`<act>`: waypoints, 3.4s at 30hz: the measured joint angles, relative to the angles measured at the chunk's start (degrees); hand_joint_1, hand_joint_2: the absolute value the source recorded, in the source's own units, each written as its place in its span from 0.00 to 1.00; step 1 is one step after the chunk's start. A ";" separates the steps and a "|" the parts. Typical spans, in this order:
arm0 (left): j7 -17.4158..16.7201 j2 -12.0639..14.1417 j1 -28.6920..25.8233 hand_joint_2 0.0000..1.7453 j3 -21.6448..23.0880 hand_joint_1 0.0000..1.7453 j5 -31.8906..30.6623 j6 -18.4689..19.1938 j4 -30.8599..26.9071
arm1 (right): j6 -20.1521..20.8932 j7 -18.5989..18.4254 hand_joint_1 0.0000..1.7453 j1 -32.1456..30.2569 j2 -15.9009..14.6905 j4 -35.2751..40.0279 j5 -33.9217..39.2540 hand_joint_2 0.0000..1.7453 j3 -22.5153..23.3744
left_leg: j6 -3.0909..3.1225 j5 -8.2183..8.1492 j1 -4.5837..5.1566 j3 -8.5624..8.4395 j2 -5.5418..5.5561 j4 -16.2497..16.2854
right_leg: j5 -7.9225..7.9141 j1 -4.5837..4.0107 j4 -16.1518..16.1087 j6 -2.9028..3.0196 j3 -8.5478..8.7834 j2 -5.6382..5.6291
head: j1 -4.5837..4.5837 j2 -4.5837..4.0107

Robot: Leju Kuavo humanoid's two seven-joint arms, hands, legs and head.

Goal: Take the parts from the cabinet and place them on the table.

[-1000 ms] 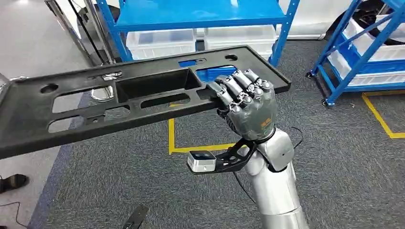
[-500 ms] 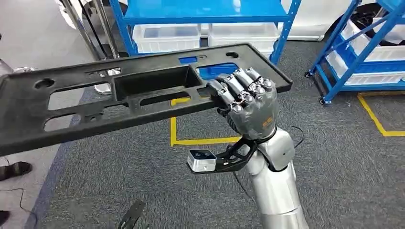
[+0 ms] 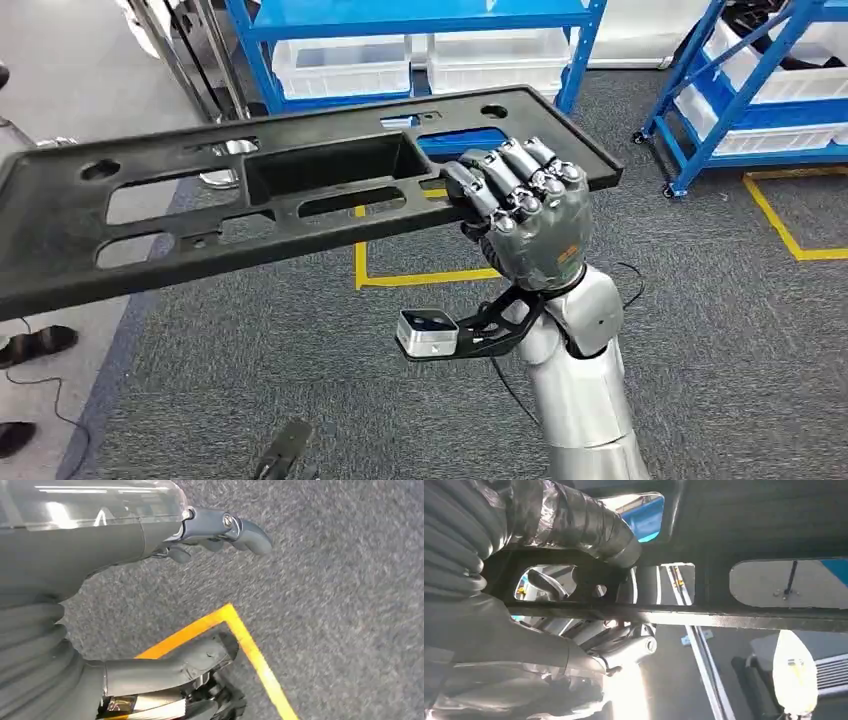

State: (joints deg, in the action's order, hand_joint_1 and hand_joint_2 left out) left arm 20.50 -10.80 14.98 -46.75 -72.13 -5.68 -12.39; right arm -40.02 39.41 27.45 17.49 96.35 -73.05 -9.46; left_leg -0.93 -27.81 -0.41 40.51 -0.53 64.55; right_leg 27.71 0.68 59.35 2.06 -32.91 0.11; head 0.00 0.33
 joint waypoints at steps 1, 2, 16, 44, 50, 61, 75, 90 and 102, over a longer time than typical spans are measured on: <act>0.00 0.00 0.00 1.00 0.00 0.00 0.00 0.00 0.00 | 0.00 0.00 1.00 -0.02 0.00 0.00 0.00 1.00 0.02 | -0.22 -3.18 -0.08 1.45 0.00 4.84 | -0.56 -0.09 0.02 0.05 -0.71 0.04 | -0.02 0.00; 0.00 0.00 -0.01 1.00 0.00 0.00 0.00 -0.02 0.00 | 0.00 0.00 1.00 -0.04 0.00 0.00 0.00 1.00 0.04 | -0.36 -5.04 -0.11 2.58 0.00 9.12 | -1.09 -0.18 0.06 0.09 -1.45 0.04 | -0.02 0.00; -0.11 -0.94 0.10 1.00 0.66 0.00 0.35 0.52 0.00 | -0.02 0.00 1.00 -0.38 -0.18 0.22 -0.85 1.00 0.52 | 3.78 2.26 0.43 -8.62 -0.20 -7.95 | 3.51 -0.20 8.94 -2.69 -8.31 -0.13 | -0.04 0.00; 1.51 -1.36 -0.60 1.00 1.95 0.00 1.01 -0.74 0.00 | 0.00 0.00 1.00 -0.83 -2.97 -2.75 -0.11 1.00 -0.57 | 2.70 1.78 -0.08 -9.21 0.05 -8.02 | -2.03 -0.28 0.42 -2.29 -2.88 -0.01 | -0.04 0.00; 1.53 -1.53 -0.70 1.00 2.38 0.00 0.94 -0.77 0.00 | -0.02 0.00 1.00 -0.99 -3.98 -3.63 2.16 1.00 -0.66 | 3.46 2.43 0.30 -8.05 -0.92 -7.78 | 4.90 -0.14 16.96 -3.15 -10.28 -0.14 | -0.04 0.00; 1.46 -1.55 -0.46 1.00 2.67 0.00 1.05 -1.07 0.00 | 0.00 0.00 1.00 -0.34 -4.13 -4.52 3.32 1.00 -1.46 | 0.82 -3.07 0.24 -5.01 -0.93 -0.33 | -2.01 -0.27 0.84 -0.42 -3.27 0.68 | 0.04 0.00; 1.29 -0.79 -0.10 1.00 2.97 0.00 1.22 -1.42 0.00 | -0.02 0.00 1.00 -0.35 -4.15 -4.76 4.85 1.00 -1.79 | 3.01 2.09 0.26 -8.59 1.85 -7.61 | -2.89 -0.44 1.40 -2.35 -4.87 -4.41 | 0.00 0.00; 1.11 -0.46 0.02 1.00 3.39 0.00 1.22 -1.35 0.00 | -0.02 0.00 1.00 -0.69 -4.42 -4.31 5.18 1.00 -1.79 | 1.04 0.36 0.26 -7.07 -4.59 -5.06 | -2.07 0.16 0.54 -1.38 -3.00 0.96 | -0.11 0.00; 1.09 -0.39 -0.21 1.00 3.45 0.00 1.31 -1.07 0.00 | -0.02 0.00 1.00 -0.70 -4.31 -4.11 5.29 1.00 -1.90 | 1.82 0.29 0.07 -7.83 4.75 -5.34 | -3.65 0.20 0.87 -1.96 -4.71 -6.47 | -0.11 0.00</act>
State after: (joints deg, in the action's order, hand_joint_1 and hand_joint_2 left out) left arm 21.59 -11.19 14.77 -43.30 -70.82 -6.75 -12.39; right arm -40.04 39.41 26.75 13.18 92.24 -67.76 -11.37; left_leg 0.89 -27.51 -0.35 32.68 4.22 59.21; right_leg 24.06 0.88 60.22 0.10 -37.62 -6.36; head -0.11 0.33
